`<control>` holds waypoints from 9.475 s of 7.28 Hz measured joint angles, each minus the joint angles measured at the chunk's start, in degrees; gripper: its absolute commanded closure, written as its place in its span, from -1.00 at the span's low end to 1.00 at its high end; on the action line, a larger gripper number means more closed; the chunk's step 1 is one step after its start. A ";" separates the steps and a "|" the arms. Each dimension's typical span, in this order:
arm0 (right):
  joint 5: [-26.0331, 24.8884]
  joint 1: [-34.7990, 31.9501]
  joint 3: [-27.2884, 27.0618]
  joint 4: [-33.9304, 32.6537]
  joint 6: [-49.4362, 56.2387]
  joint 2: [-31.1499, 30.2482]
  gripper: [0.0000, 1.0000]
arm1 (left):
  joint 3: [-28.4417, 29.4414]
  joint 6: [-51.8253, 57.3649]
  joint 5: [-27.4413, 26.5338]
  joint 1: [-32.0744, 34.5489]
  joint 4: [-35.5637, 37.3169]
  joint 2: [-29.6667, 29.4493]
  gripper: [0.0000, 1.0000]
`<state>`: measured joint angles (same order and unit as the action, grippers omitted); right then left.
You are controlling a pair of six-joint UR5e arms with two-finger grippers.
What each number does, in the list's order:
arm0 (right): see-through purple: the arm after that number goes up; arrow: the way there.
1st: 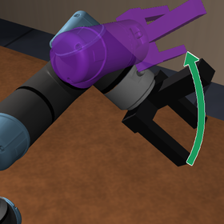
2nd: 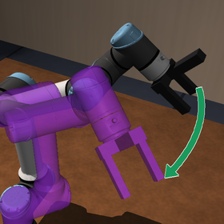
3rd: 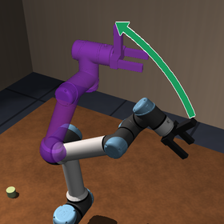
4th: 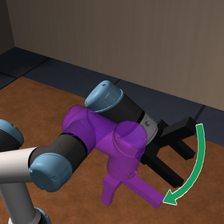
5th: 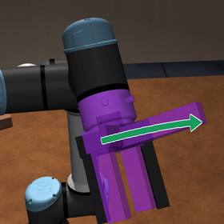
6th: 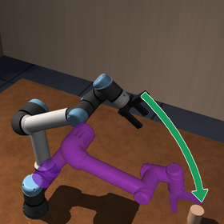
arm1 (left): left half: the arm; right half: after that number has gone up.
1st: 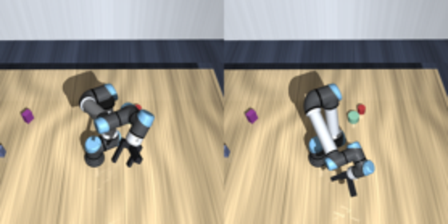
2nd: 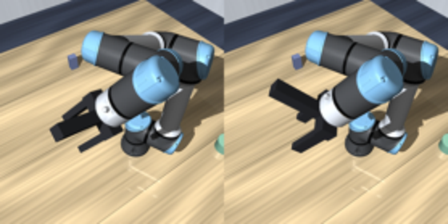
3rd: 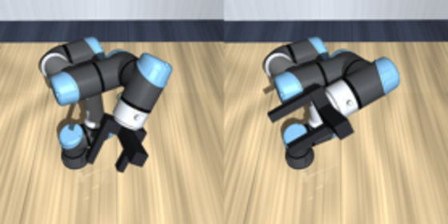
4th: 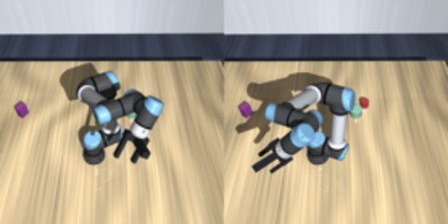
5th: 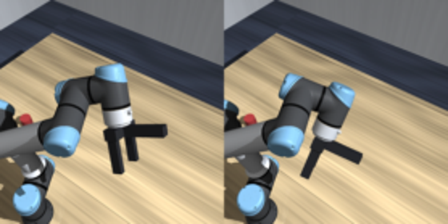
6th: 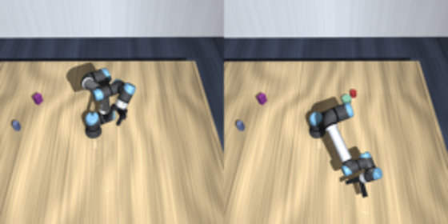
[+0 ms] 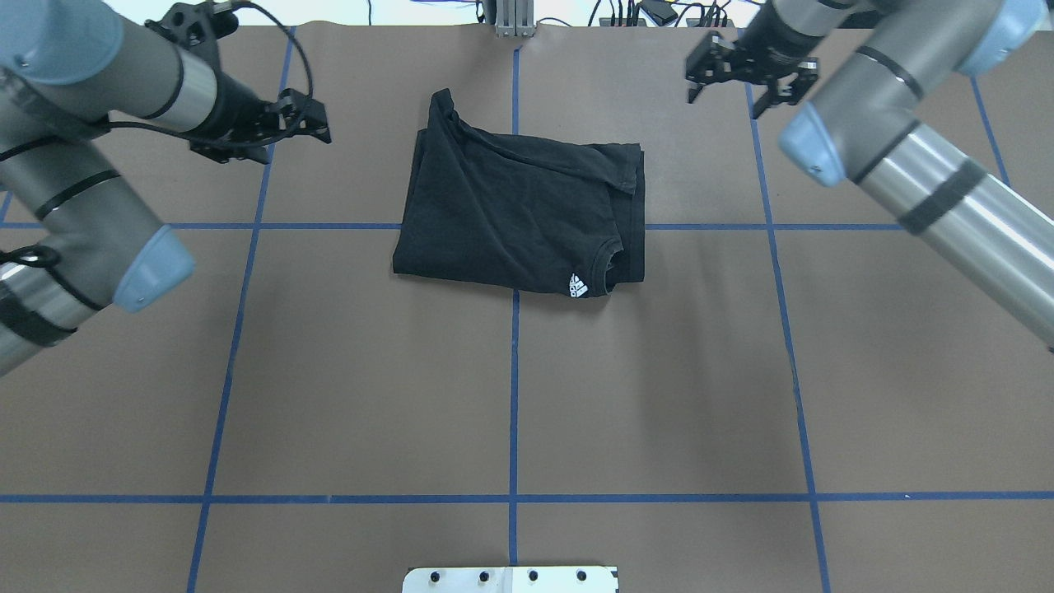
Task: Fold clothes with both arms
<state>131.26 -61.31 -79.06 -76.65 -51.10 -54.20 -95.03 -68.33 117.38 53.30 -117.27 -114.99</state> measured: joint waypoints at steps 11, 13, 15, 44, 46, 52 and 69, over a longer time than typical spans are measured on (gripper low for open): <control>1.01 -17.66 -2.76 -5.88 36.78 -23.90 -1.00 | -0.63 45.30 7.13 22.33 -11.07 26.28 -1.00; 0.94 -20.66 -2.91 -5.88 45.05 -27.15 -1.00 | 2.61 49.94 7.76 24.12 -13.46 27.79 -1.00; 1.21 -24.45 -4.35 -5.96 53.45 -31.01 -1.00 | 3.37 51.79 7.90 24.76 -12.81 28.94 -1.00; 3.20 -26.31 -24.04 -24.69 52.38 -39.54 -1.00 | -5.41 65.84 15.33 33.09 26.75 30.69 -1.00; 3.14 -26.31 -24.03 -24.69 49.20 -39.58 -1.00 | -5.24 65.55 15.34 33.07 26.71 30.72 -1.00; 3.13 -26.31 -24.03 -24.69 48.47 -39.51 -1.00 | -4.95 65.48 15.34 33.01 26.65 30.74 -1.00; 3.30 -26.29 -20.00 -24.52 49.25 -39.46 -1.00 | -4.29 65.95 15.43 33.01 26.57 30.70 -1.00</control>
<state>134.56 -87.60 -99.06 -101.16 -1.85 -93.65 -99.32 -2.37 132.80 86.31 -90.70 -84.29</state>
